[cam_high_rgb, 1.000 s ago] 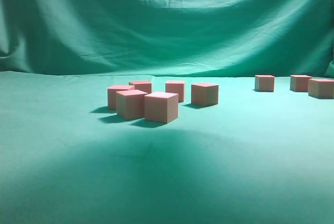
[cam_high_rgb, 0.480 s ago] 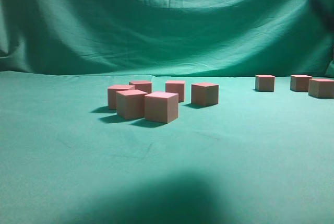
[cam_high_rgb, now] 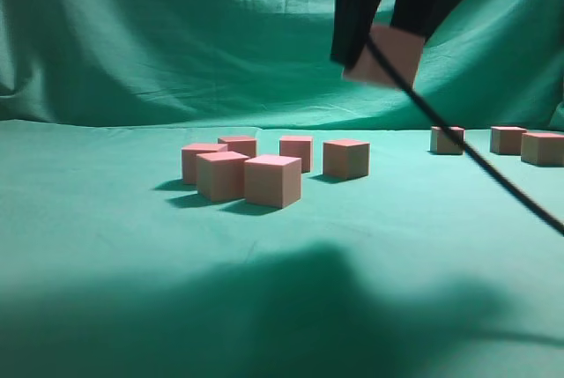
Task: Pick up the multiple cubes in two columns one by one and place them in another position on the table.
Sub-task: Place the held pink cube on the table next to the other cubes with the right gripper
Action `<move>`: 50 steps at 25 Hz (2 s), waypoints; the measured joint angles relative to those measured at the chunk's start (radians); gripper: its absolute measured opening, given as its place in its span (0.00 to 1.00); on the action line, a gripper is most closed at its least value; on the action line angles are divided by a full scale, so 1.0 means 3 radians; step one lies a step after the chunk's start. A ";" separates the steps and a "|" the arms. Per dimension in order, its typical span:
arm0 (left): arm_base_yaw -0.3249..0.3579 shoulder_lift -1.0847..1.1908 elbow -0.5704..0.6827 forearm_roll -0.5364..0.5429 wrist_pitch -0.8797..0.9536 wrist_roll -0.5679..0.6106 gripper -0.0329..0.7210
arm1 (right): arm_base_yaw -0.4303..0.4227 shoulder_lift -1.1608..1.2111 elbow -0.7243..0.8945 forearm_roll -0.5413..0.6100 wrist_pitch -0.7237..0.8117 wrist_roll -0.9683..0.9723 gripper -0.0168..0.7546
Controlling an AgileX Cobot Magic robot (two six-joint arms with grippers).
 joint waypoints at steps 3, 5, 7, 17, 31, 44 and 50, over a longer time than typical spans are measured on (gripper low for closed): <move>0.0000 0.0000 0.0000 0.0000 0.0000 0.0000 0.04 | 0.0000 0.0160 0.0000 0.0124 0.0000 0.0000 0.39; 0.0000 0.0000 0.0000 0.0000 0.0000 0.0000 0.04 | 0.0005 0.0280 0.0000 0.0196 -0.0005 0.0000 0.39; 0.0000 0.0000 0.0000 0.0000 0.0000 0.0000 0.04 | 0.0036 0.0375 0.0000 0.0235 -0.0083 0.0000 0.39; 0.0000 0.0000 0.0000 0.0000 0.0000 0.0000 0.04 | 0.0205 0.0675 0.0000 0.0108 -0.0572 0.0162 0.39; 0.0000 0.0000 0.0000 0.0000 0.0000 0.0000 0.04 | 0.0205 0.0764 0.0000 -0.0325 -0.0641 0.0285 0.39; 0.0000 0.0000 0.0000 0.0000 0.0000 0.0000 0.04 | 0.0205 0.0800 -0.0025 -0.0250 -0.0602 0.0334 0.39; 0.0000 0.0000 0.0000 0.0000 0.0000 0.0000 0.04 | 0.0205 0.0815 -0.0033 -0.0244 -0.0579 0.0276 0.39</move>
